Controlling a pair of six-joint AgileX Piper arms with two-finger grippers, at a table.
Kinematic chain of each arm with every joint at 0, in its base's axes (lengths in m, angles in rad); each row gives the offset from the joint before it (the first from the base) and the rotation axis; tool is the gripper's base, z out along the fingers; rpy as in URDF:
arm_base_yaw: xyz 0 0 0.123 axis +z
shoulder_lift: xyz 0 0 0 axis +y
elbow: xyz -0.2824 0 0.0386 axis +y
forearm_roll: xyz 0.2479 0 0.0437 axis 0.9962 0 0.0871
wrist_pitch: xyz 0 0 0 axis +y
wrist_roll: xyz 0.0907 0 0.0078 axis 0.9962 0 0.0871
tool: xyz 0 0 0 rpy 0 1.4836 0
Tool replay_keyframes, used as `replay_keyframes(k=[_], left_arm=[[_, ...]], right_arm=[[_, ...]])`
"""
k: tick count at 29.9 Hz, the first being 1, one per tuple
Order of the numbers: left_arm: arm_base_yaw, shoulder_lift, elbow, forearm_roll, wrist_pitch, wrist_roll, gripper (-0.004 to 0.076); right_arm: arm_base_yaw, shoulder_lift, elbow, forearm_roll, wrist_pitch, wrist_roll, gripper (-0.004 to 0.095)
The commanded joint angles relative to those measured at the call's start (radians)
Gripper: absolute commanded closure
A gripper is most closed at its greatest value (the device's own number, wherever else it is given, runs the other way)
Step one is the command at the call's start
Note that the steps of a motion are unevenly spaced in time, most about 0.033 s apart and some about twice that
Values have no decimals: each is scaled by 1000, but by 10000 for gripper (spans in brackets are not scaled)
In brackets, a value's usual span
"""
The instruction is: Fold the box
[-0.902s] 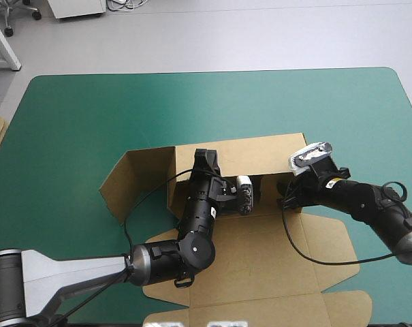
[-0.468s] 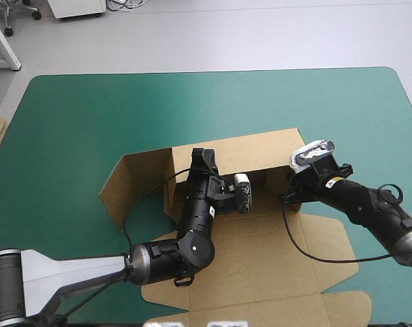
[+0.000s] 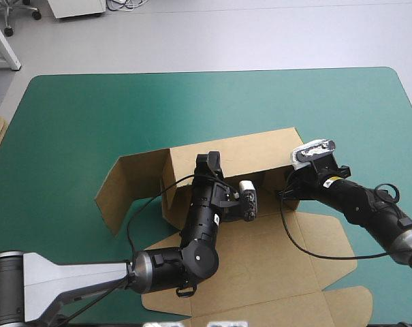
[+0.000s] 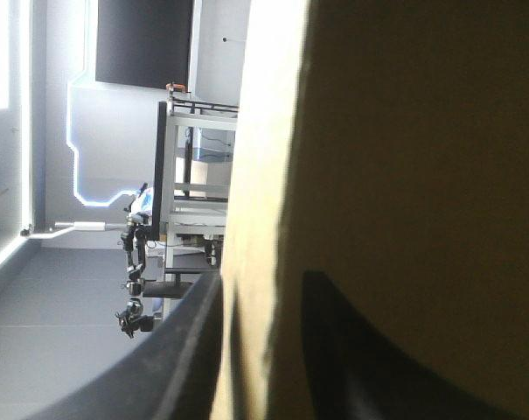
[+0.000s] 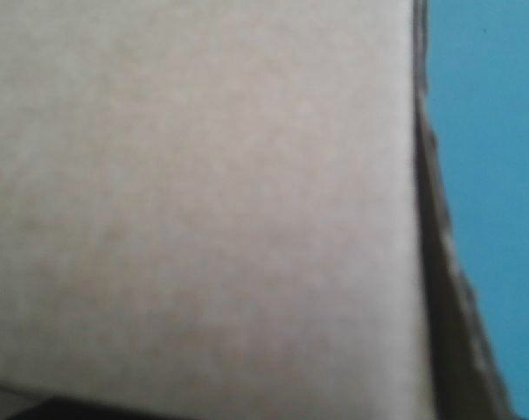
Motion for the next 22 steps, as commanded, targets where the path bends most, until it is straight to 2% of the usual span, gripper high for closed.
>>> replay_keyframes(k=[1,10,15,22], left_arm=[[-37,-39,-58,-44,72,65,401],[-118,-39,-217,-260,212,255,385],[-141,-45,-349,-465,246,362,385],[-130,-114,-577,-617,236,454,386]], right_arm=[[4,-6,-26,43,-61,38,926],[4,9,-26,43,-97,68,926],[4,9,-26,43,-108,70,926],[4,9,-26,43,-109,70,927]])
